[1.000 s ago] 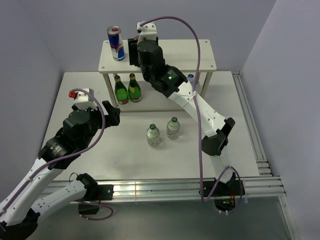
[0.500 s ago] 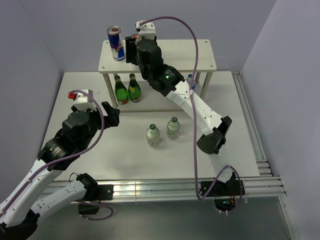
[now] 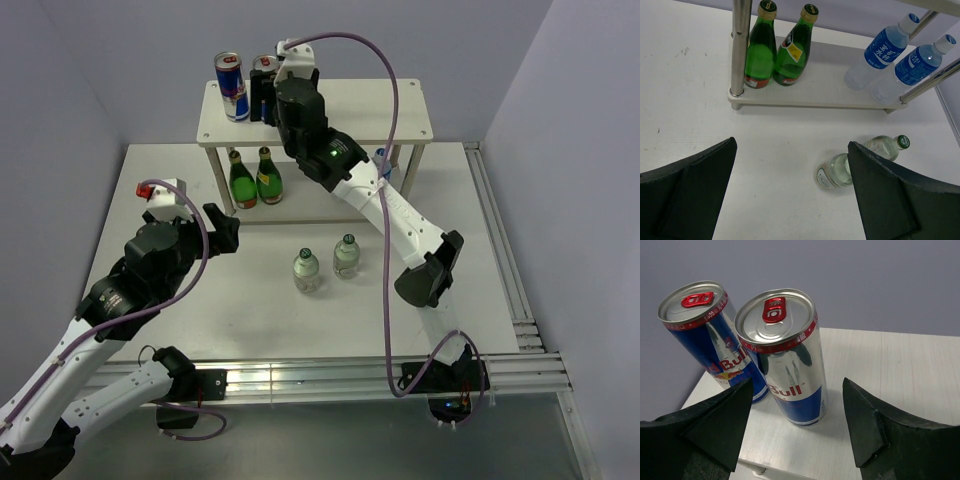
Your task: Place and organize the beverage onto the shelf
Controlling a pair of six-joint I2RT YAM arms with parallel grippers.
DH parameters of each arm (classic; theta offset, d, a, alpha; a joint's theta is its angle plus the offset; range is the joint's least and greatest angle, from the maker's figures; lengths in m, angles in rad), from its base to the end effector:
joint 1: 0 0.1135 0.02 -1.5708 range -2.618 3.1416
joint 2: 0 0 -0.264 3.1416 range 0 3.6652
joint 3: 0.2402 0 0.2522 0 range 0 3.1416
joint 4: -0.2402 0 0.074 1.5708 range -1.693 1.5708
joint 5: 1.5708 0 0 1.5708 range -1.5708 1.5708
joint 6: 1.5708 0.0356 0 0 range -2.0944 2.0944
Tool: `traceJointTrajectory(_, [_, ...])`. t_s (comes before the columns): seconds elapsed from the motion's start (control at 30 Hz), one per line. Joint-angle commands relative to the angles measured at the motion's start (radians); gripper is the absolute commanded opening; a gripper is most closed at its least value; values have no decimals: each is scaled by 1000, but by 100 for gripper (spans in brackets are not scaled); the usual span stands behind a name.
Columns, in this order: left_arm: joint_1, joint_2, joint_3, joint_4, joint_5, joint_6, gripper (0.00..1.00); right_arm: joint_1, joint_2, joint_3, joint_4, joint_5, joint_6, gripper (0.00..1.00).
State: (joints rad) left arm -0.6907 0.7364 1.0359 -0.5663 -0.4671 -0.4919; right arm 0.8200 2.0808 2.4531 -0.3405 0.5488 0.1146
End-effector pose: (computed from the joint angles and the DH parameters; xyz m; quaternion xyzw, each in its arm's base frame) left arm 0.1203 -0.0786 0.3925 -0.0630 0.7834 -0.1763 0.5926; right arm 0.3271 0.3233 0.4922 -0.0487 0.6957 0.1431 0.7022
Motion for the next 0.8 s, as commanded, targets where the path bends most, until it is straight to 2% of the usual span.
traceJointTrajectory(0.0, [-4, -5, -4, 22, 5, -4, 99, -5, -10, -32, 47, 10, 19, 79])
traceJointTrajectory(0.1, [-3, 1, -8, 26, 27, -2, 99, -5, -88, -152, 76, 54, 46, 80])
traceJointTrajectory(0.2, [-4, 0, -14, 40, 59, 4, 99, -5, -246, -383, 162, 86, 80, 81])
traceJointTrajectory(0.23, [-6, -3, -20, 52, 64, 9, 99, -4, -290, -505, 187, 88, 85, 81])
traceJointTrajectory(0.27, [-9, -8, -25, 55, 62, 9, 99, -1, -373, -560, 231, 102, 85, 84])
traceJointTrajectory(0.33, [-10, -11, -22, 60, 64, 10, 99, 2, -439, -675, 254, 117, 85, 84])
traceJointTrajectory(0.5, [-15, 4, -19, 81, 94, 18, 99, 17, -605, -811, 213, 163, 115, 84])
traceJointTrajectory(0.57, [-21, 4, -36, 101, 110, 19, 99, 36, -703, -919, 213, 183, 137, 84])
traceJointTrajectory(0.7, [-46, 18, -80, 132, 84, 3, 99, 154, -881, -1132, 175, 330, 201, 84])
traceJointTrajectory(0.77, [-64, 23, -106, 163, 71, -7, 99, 243, -970, -1259, 85, 382, 338, 84])
